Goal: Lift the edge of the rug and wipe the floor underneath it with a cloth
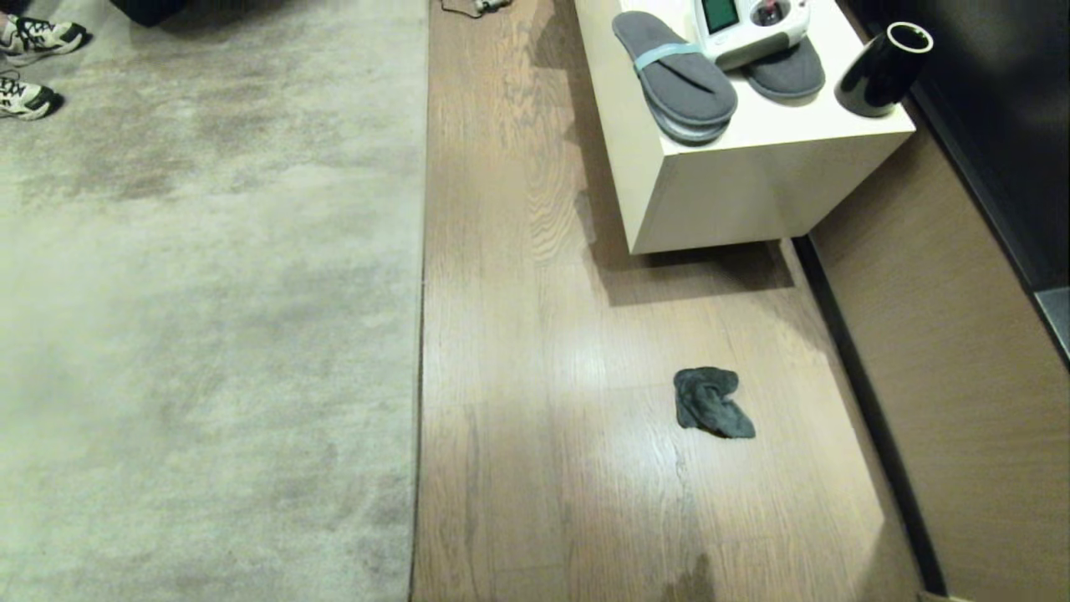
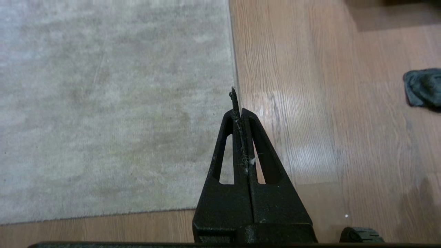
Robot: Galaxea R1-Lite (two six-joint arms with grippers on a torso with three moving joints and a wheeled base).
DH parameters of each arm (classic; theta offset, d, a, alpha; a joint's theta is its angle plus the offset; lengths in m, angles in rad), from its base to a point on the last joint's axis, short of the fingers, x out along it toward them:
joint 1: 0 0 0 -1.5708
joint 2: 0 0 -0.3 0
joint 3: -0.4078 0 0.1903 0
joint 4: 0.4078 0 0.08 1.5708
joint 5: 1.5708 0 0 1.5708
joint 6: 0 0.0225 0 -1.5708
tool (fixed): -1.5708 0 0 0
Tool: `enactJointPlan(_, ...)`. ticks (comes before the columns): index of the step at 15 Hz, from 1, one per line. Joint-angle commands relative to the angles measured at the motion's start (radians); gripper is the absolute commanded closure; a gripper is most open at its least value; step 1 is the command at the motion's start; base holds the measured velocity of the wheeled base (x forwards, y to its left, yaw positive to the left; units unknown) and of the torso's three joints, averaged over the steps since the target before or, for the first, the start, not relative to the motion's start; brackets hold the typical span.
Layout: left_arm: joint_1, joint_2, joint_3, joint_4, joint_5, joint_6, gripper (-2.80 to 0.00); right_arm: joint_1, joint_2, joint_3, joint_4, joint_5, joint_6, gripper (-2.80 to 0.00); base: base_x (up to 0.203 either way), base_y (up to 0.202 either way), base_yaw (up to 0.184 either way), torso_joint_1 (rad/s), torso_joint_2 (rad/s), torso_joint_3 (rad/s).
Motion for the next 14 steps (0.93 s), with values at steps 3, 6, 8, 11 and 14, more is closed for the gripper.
enactJointPlan(3, 0.000, 0.001, 0.000, 0.000, 0.000, 0.003, 0.00, 0.000, 0.002, 0.000, -0.001, 0.000, 0.000, 0.00, 0.000, 0.000, 0.000, 0.002, 0.00, 0.200)
enactJointPlan(6, 0.000, 0.001, 0.000, 0.000, 0.000, 0.003, 0.00, 0.000, 0.002, 0.000, 0.000, 0.000, 0.000, 0.00, 0.000, 0.000, 0.000, 0.005, 0.00, 0.201)
enactJointPlan(8, 0.000, 0.001, 0.000, 0.000, 0.000, 0.004, 0.00, 0.000, 0.002, 0.000, -0.001, 0.000, 0.000, 0.00, 0.000, 0.000, 0.000, 0.001, 0.00, 0.200)
enactJointPlan(11, 0.000, 0.001, 0.000, 0.000, 0.000, 0.004, 0.00, 0.000, 0.002, 0.000, -0.001, 0.000, 0.000, 0.00, 0.000, 0.000, 0.000, 0.005, 0.01, 0.205)
enactJointPlan(14, 0.000, 0.001, 0.000, 0.000, 0.000, 0.004, 0.00, 0.000, 0.002, 0.000, -0.001, 0.000, 0.000, 0.00, 0.000, 0.000, 0.000, 0.000, 0.00, 0.202)
